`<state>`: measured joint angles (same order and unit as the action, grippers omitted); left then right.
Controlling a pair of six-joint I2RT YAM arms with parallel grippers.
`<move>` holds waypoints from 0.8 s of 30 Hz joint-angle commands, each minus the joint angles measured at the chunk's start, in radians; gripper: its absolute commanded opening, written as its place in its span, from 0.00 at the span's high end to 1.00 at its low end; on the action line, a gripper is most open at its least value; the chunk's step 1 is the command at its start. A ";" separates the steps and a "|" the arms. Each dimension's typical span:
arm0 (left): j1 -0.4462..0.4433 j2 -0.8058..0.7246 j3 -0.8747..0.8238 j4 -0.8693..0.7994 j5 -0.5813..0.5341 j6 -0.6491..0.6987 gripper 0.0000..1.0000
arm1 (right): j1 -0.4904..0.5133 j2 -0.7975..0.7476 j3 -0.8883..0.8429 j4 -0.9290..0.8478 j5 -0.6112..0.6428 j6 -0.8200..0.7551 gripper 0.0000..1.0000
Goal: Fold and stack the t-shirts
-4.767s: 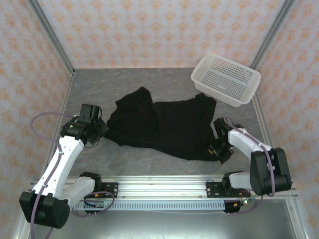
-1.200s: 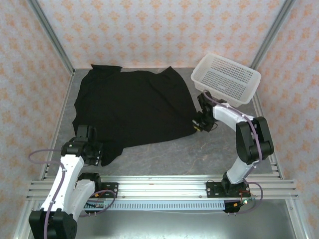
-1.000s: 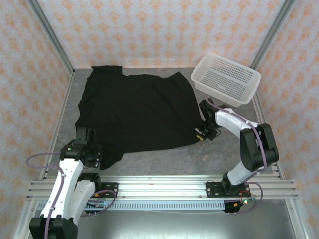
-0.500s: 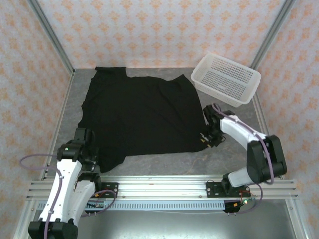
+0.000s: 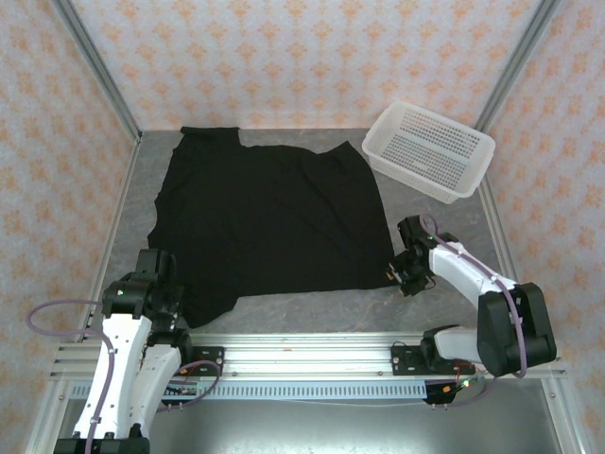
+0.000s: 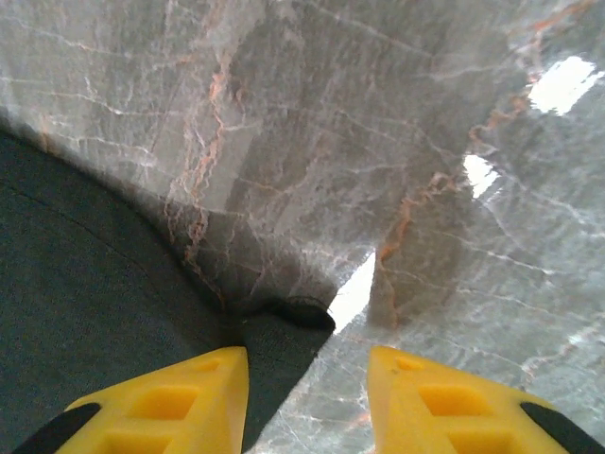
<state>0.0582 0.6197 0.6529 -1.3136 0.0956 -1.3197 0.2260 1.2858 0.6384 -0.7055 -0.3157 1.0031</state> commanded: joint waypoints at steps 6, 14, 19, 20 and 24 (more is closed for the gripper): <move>-0.009 -0.006 -0.006 -0.024 -0.055 -0.017 1.00 | -0.009 0.119 -0.008 0.109 0.008 0.000 0.80; -0.009 -0.054 0.116 -0.143 -0.153 0.007 1.00 | -0.001 0.000 0.040 -0.159 -0.056 -0.004 1.00; -0.009 -0.113 0.103 -0.081 -0.133 0.022 1.00 | -0.007 -0.063 0.080 -0.228 -0.074 0.007 1.00; -0.009 -0.116 0.082 -0.043 -0.118 0.024 1.00 | -0.007 -0.039 0.087 -0.218 -0.084 0.003 1.00; -0.009 -0.067 0.034 0.127 -0.083 0.040 1.00 | -0.002 0.035 0.104 -0.170 -0.108 0.002 1.00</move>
<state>0.0582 0.5194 0.7078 -1.3098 0.0193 -1.3048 0.2199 1.2858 0.7216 -0.8593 -0.4103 1.0019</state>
